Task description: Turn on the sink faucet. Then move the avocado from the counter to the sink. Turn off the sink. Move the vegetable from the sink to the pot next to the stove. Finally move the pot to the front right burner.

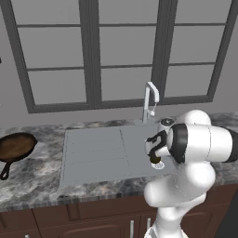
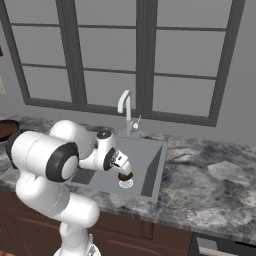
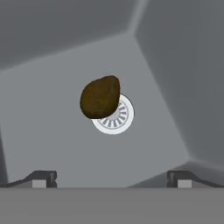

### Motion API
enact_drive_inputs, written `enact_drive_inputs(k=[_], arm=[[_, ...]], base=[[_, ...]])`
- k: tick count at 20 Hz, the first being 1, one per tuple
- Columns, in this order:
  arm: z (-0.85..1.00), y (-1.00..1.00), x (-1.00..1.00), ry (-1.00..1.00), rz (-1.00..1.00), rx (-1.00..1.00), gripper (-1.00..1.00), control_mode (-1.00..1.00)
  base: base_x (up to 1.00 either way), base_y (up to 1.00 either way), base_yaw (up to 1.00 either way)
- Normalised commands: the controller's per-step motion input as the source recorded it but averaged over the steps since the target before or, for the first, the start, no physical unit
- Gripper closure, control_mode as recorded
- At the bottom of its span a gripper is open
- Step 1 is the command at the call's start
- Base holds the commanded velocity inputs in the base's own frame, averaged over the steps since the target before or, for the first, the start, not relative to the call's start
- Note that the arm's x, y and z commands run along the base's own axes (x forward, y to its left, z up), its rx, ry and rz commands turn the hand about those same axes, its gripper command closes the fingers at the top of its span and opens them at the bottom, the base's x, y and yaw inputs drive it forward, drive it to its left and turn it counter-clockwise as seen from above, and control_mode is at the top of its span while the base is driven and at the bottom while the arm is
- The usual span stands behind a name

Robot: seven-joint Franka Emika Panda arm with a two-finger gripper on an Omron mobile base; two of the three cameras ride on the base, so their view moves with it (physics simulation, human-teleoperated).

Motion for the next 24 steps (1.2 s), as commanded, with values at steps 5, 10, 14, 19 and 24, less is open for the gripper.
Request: enact_drive_inputs(k=[5,10,14,19,24], arm=[[-0.34,-0.12,0.25,0.01,0.00,0.00,-1.00,-1.00],[-0.30,-0.14,0.15,0.00,0.00,0.00,-1.00,-1.00],[-0.21,-0.01,0.17,0.00,0.00,0.00,-1.00,-1.00],[-0.23,0.00,0.22,0.00,0.00,0.00,-1.00,-1.00],[-0.19,-0.02,0.23,0.00,0.00,0.00,-1.00,-1.00]], base=[[0.00,0.00,0.00],[0.00,0.00,0.00],[0.00,0.00,0.00],[0.00,0.00,0.00],[0.00,0.00,0.00]])
